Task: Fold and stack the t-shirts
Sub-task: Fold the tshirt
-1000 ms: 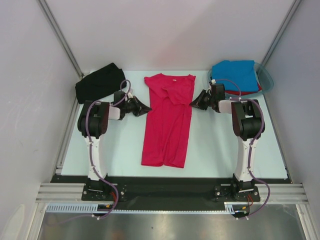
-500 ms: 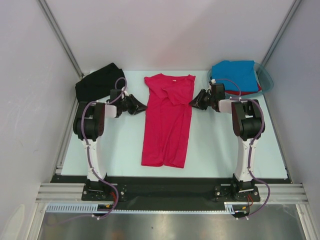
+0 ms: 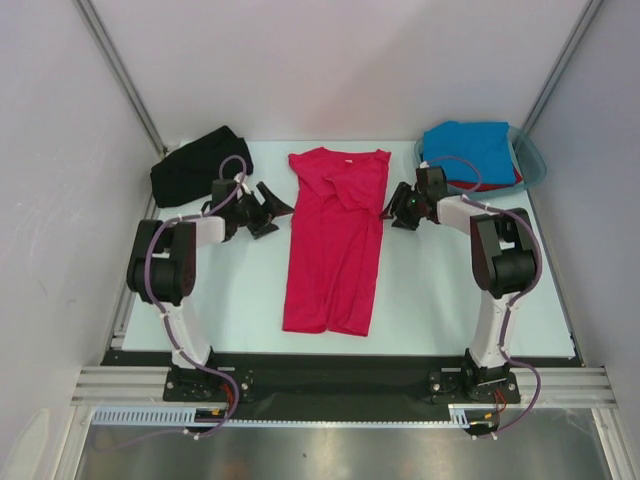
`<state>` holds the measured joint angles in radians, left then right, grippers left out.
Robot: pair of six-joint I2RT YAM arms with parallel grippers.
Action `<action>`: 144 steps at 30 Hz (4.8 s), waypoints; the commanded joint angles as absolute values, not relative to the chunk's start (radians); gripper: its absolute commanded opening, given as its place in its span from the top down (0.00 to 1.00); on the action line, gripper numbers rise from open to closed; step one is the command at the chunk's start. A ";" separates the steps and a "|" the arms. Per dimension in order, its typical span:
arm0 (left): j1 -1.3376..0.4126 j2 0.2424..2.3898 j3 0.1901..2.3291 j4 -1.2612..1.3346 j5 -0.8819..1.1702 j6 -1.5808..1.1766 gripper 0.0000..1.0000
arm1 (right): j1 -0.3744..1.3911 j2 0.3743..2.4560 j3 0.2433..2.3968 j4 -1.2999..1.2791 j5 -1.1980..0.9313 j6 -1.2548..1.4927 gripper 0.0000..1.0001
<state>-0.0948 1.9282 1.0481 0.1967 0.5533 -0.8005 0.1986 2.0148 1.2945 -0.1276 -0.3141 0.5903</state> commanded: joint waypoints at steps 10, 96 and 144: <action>-0.190 1.695 0.700 0.233 0.511 -0.819 0.09 | 0.235 1.730 0.959 -0.158 -0.317 0.647 0.44; -0.314 1.396 0.026 0.302 0.609 -0.821 0.58 | 0.670 1.172 0.276 -0.041 -0.173 1.210 0.73; -0.345 1.069 0.207 -0.115 0.413 -0.726 0.23 | 1.143 1.474 1.023 -0.936 0.586 1.101 0.71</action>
<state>-0.3424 1.0370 0.2100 0.0204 0.5671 -0.8059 1.0958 1.4139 0.9611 -0.8185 0.4679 1.0611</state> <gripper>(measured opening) 0.767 0.290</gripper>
